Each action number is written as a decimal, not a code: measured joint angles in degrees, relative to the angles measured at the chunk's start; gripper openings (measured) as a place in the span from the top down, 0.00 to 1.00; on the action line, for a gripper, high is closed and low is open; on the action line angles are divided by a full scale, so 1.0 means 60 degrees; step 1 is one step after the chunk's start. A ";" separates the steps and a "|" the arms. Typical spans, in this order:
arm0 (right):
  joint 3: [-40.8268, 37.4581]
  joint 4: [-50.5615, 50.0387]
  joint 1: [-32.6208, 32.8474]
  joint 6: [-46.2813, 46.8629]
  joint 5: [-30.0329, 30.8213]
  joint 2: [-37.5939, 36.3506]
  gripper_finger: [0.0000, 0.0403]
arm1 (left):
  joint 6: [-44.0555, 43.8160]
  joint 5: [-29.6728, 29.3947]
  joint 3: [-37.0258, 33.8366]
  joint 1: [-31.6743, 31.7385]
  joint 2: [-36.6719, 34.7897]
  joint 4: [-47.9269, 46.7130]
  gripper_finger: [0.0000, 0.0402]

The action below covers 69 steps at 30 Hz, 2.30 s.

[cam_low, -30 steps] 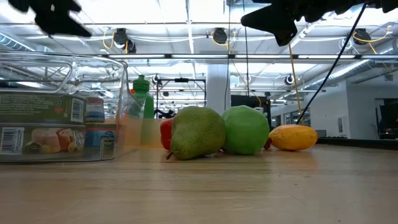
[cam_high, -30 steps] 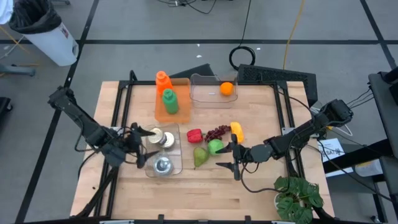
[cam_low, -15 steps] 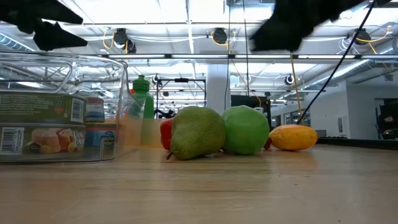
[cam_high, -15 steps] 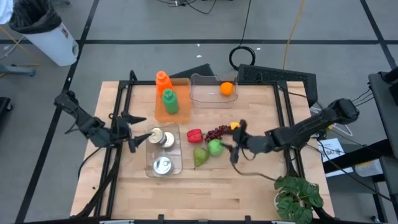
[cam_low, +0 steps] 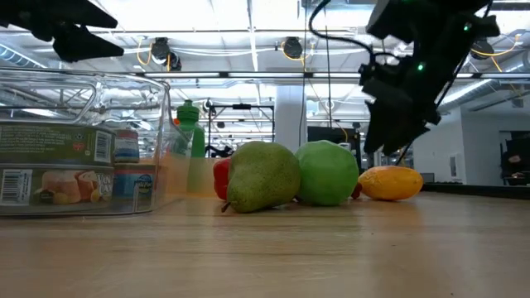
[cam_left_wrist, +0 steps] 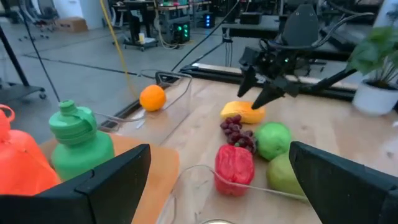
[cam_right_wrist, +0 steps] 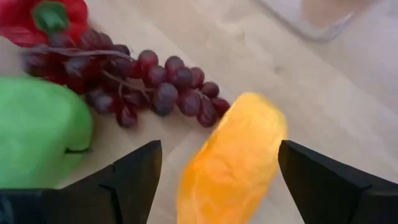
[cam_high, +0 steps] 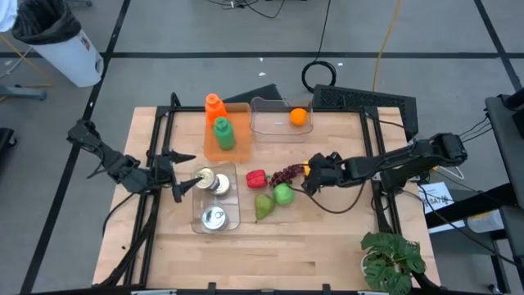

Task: Pick & Place Food Item
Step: Put the yellow mango into the top transparent bin, then put the red grapes into the top transparent bin

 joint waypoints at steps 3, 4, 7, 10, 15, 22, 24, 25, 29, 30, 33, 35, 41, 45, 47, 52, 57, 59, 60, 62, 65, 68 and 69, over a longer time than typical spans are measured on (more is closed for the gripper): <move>0.0000 -0.0102 -0.0132 0.0220 -0.0081 0.0500 0.25 | 0.0309 0.0004 0.0000 0.0202 0.0324 0.0124 0.01; 0.0000 -0.0077 -0.0191 0.0328 -0.0163 0.0683 0.26 | 0.0376 0.0005 0.0000 0.0277 0.0437 0.0180 0.01; 0.0013 -0.0031 -0.0333 0.0574 -0.0304 0.1091 0.27 | 0.0413 0.0006 0.0000 0.0491 0.0786 0.0493 0.01; 0.0025 0.0022 -0.0438 0.0790 -0.0235 0.1379 0.29 | 0.0539 0.0013 0.0000 0.0672 0.1077 0.0650 0.01; 0.0025 -0.0032 -0.0514 0.0920 -0.0377 0.1430 0.35 | 0.0570 0.0008 0.0000 0.0883 0.1334 0.0646 0.01; 0.0000 -0.0150 -0.0506 0.0690 -0.0462 0.1264 0.47 | 0.0379 0.0017 0.0000 0.0981 0.1380 0.0682 0.01; -0.0022 -0.0215 -0.0505 0.0517 -0.0614 0.0966 0.48 | 0.0381 0.0021 0.0000 0.0978 0.1380 0.0703 0.01; -0.0029 -0.0219 -0.0501 0.0420 -0.0600 0.0753 0.48 | 0.0379 0.0021 0.0000 0.0978 0.1380 0.0713 0.01; -0.0018 -0.0024 -0.0499 0.0019 -0.0047 -0.0264 0.46 | 0.0375 0.0084 0.0000 0.0974 0.1380 0.0697 0.01; -0.0018 0.0075 -0.0499 -0.0136 0.0164 -0.0486 0.46 | 0.0375 0.0267 0.0000 0.0974 0.1376 0.0694 0.01; -0.0019 0.1100 -0.0571 -0.0971 0.0571 -0.1032 0.46 | 0.1004 0.1524 0.0000 0.1033 0.1332 0.0597 0.01; -0.0018 0.2125 -0.0726 -0.1756 0.0510 -0.1161 0.46 | 0.1483 0.2514 0.0000 0.1185 0.1336 0.0706 0.01; 0.0000 0.5323 -0.1835 -0.3678 -0.1201 -0.0917 0.46 | 0.2327 0.3362 0.0000 0.2004 0.1339 0.1253 0.01; 0.0035 0.6597 -0.2895 -0.4341 -0.1864 -0.0501 0.46 | 0.2391 0.3465 0.0000 0.2720 0.1339 0.1153 0.01; 0.0190 0.6756 -0.3474 -0.4497 -0.2251 -0.0264 0.46 | 0.2387 0.3667 0.0000 0.3057 0.1343 0.1096 0.01; 0.1101 0.6759 -0.4710 -0.5239 -0.3048 0.0679 0.46 | 0.2391 0.4199 0.0000 0.3730 0.1347 0.0997 0.01; 0.2537 0.5979 -0.5713 -0.5862 -0.3700 0.1951 0.46 | 0.2415 0.4385 0.0000 0.4196 0.1350 0.0851 0.01; 0.2964 0.5640 -0.5978 -0.6056 -0.3676 0.2483 0.45 | 0.2374 0.4479 0.0000 0.4334 0.1350 0.0810 0.01; 0.3106 0.5650 -0.6090 -0.6202 -0.3677 0.2714 0.44 | 0.2326 0.4550 0.0000 0.4401 0.1350 0.0810 0.01; 0.3275 0.5749 -0.6241 -0.6399 -0.3679 0.3065 0.40 | 0.2287 0.4706 0.0000 0.4501 0.1350 0.0771 0.01; 0.3297 0.5928 -0.6331 -0.6422 -0.3681 0.3347 0.32 | 0.2226 0.4966 0.0000 0.4591 0.1350 0.0755 0.01; 0.3297 0.5664 -0.6324 -0.6346 -0.3684 0.3423 0.23 | 0.2231 0.5102 0.0000 0.4590 0.1350 0.0759 0.01; 0.3297 0.5589 -0.6294 -0.6336 -0.3686 0.3421 0.21 | 0.2258 0.5115 0.0000 0.4587 0.1350 0.0759 0.01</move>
